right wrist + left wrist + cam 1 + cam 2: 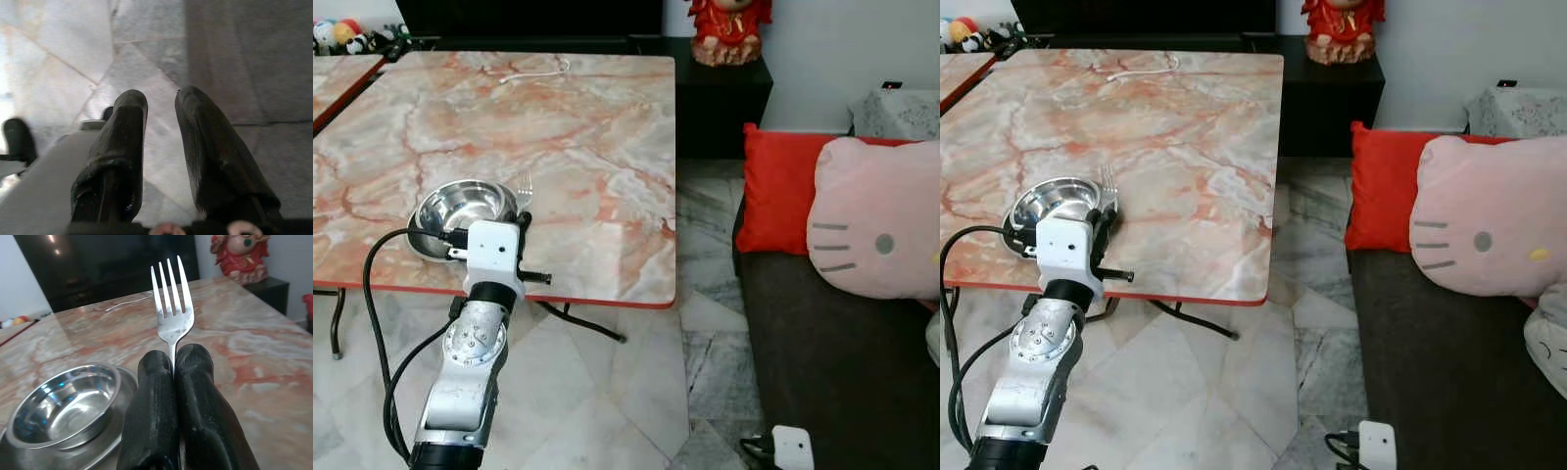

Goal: Setting the table

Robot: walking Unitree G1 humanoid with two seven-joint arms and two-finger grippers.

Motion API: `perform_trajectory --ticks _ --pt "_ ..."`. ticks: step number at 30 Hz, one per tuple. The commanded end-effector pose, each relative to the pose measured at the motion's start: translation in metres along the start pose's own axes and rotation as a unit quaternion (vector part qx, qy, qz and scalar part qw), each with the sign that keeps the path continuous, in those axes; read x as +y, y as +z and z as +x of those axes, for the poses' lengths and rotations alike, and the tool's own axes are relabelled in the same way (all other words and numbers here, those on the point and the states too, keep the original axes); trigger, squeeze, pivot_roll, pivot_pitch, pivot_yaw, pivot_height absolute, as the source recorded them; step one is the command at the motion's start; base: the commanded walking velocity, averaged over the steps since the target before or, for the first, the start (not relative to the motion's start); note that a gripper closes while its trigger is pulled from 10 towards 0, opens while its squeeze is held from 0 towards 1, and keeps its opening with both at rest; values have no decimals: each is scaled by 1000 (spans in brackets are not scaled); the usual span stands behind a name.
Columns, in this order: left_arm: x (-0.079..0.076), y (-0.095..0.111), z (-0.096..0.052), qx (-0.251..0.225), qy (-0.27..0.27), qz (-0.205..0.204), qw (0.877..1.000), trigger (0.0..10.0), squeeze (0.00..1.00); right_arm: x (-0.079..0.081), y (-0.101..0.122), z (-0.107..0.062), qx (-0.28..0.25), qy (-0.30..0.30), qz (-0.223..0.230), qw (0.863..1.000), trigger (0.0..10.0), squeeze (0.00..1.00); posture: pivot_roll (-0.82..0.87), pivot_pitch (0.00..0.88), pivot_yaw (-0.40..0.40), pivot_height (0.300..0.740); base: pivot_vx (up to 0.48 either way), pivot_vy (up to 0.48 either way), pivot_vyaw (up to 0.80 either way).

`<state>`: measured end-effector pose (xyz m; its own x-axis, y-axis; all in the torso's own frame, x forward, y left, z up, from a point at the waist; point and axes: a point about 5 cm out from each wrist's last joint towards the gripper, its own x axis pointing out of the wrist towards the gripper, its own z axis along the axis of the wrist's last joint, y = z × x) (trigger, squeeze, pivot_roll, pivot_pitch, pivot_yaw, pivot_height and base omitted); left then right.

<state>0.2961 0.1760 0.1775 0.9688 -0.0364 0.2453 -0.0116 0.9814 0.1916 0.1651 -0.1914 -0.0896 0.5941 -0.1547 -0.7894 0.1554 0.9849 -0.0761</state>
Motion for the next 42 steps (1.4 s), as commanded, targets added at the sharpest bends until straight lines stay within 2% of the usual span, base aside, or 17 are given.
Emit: perform_trajectory --ticks 1,7,33,42 --pt "2 -3 -1 11 -5 -1 1000 10000 0 0 -2 0 3 -2 5 1000 10000 0 -50 135 36 740 0 0 0" --pt "2 -5 -2 16 -15 -5 1000 10000 0 0 -1 0 4 -1 4 1000 10000 0 -52 135 36 740 0 0 0" --pt "-3 -1 -1 9 -36 4 999 10000 0 1 -1 0 4 4 0 1000 10000 0 -46 135 36 740 289 0 0" --pt "-13 -10 -3 47 -73 20 996 10000 0 1 0 0 5 5 -1 1000 10000 0 -43 138 35 740 0 0 0"
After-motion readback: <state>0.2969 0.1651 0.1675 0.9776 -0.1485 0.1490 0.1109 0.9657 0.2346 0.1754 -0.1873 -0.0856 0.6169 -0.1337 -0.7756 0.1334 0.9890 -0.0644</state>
